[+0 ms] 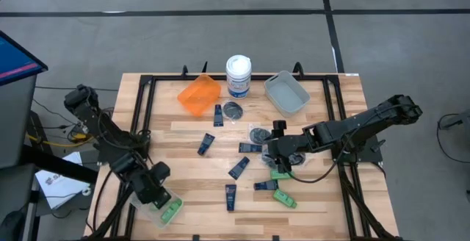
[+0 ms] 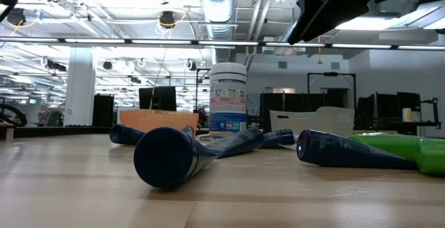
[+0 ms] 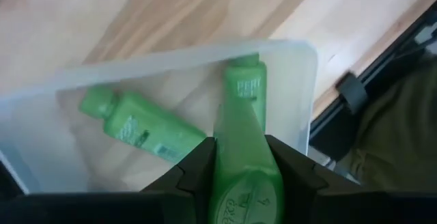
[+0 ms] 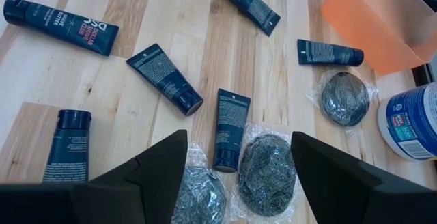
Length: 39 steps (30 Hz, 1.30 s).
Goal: Pick & Place Travel size toiletries
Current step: Put the shampoo into the white bin
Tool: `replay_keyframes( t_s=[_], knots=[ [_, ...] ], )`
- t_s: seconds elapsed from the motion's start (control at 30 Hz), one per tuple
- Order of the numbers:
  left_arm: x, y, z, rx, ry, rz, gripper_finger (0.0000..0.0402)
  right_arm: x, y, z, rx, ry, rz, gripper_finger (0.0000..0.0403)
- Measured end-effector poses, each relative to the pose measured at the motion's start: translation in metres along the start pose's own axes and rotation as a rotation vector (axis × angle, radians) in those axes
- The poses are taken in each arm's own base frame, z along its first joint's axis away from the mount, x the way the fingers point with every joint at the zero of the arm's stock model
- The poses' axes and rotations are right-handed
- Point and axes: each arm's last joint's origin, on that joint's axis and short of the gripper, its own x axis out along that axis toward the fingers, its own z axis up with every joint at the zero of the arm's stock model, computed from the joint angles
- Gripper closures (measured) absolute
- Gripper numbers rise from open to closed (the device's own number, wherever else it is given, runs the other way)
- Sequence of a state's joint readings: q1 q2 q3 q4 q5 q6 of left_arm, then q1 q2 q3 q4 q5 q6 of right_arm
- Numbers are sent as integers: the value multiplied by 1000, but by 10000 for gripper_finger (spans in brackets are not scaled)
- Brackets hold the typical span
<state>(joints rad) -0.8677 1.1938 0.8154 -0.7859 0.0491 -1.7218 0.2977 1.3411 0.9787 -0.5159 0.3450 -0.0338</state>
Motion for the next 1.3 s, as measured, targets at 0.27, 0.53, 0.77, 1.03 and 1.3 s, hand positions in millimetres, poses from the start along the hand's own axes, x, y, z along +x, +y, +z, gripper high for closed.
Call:
replay_keyframes(
  t_s=[0.27, 0.53, 0.77, 1.03, 1.3],
  knots=[
    [0, -1, 2, -14, 29, -1, 271, 0, 0, 0, 0, 0, 0, 149],
    [0, -2, 1, -14, 33, -17, 246, 0, 0, 0, 0, 0, 1, 149],
    [0, -3, 1, 6, 35, -24, 234, 0, 0, 0, 0, 0, 4, 149],
    [0, 0, -7, 70, 125, 0, 214, 0, 0, 0, 1, 0, 4, 149],
    [-7, -13, 10, 111, -156, -167, 213, 5, -4, -2, 71, 18, -9, 149]
  ],
)
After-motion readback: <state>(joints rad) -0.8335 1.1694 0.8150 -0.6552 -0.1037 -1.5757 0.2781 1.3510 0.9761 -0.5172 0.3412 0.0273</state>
